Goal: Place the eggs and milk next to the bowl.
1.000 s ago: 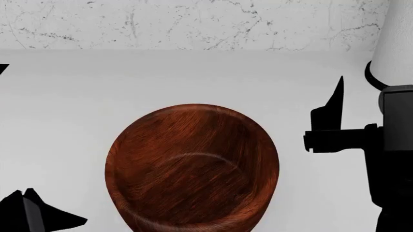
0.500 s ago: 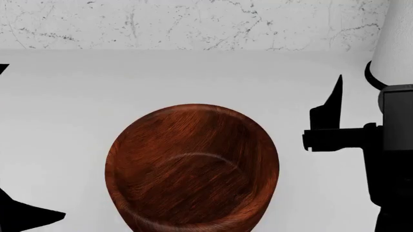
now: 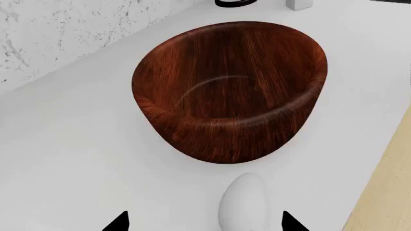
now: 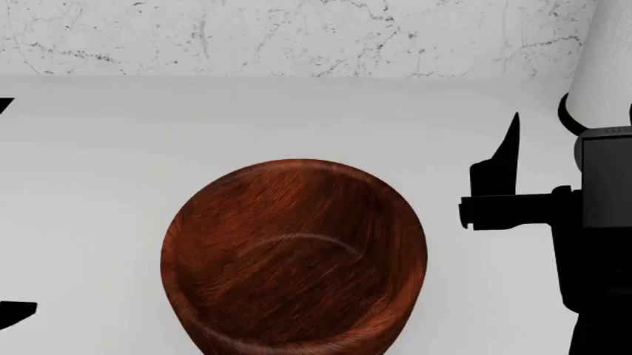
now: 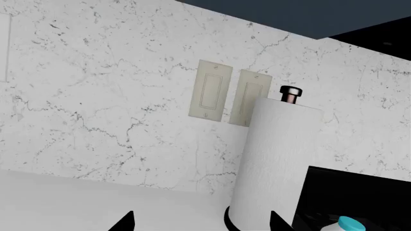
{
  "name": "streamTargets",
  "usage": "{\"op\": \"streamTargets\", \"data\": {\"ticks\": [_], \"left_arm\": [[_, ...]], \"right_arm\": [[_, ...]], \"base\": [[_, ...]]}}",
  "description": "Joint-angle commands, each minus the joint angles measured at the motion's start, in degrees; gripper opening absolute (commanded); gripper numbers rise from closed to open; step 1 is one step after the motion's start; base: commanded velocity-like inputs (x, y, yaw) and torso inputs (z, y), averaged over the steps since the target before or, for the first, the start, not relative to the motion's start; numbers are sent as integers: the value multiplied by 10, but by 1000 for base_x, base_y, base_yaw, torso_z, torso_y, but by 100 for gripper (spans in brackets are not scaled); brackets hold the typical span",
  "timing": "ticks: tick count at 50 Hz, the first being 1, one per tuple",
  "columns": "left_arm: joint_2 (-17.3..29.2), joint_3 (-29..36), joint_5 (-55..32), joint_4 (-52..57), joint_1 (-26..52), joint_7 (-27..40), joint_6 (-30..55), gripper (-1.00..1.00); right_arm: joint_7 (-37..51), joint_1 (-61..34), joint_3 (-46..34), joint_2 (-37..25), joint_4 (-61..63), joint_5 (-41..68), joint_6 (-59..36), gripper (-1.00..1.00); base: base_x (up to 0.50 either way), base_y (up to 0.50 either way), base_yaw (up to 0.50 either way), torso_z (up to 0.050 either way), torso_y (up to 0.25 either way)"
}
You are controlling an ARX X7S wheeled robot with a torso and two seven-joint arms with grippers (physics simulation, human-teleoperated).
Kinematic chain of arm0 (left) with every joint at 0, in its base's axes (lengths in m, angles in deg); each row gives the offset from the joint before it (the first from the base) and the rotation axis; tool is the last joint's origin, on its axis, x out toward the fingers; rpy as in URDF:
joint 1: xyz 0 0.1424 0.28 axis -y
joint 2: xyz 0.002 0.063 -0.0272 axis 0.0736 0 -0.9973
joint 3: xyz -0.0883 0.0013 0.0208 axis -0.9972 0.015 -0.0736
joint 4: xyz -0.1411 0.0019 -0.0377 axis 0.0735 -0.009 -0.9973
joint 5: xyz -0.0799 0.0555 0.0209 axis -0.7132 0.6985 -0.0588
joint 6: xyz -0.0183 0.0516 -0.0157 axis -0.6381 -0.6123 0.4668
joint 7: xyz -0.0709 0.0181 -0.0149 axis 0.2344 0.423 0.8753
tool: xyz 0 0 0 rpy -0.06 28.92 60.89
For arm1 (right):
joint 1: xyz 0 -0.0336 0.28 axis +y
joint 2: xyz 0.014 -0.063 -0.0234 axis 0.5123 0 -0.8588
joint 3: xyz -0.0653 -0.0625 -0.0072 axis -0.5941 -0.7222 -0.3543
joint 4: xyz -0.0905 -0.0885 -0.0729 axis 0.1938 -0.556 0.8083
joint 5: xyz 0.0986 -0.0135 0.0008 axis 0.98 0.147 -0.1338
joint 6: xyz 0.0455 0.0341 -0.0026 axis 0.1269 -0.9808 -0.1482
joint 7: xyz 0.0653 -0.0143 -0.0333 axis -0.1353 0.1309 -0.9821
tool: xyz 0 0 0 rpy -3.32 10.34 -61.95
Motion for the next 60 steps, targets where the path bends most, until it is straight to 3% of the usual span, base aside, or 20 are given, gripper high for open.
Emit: {"op": "streamTargets", "data": {"ticks": [1,34,53,60], "left_arm": [[5,-62,-25,-10,-42,35,-12,100],[0,-219,-115,-58,-128,224,13,100],[6,-243,-136,-71,-156,310,36,100],[14,-268,-127,-62,-180,312,48,100]], "right_arm": [[1,0,1,-1,0,2,0,100],[-1,3,-6,1,-14,0,20,100],[-5,6,-8,1,-26,0,32,100],[-7,9,-7,3,-33,0,41,100]], "base": [[0,0,0,0,0],[0,0,0,0,0],[0,0,0,0,0],[0,0,0,0,0]]}}
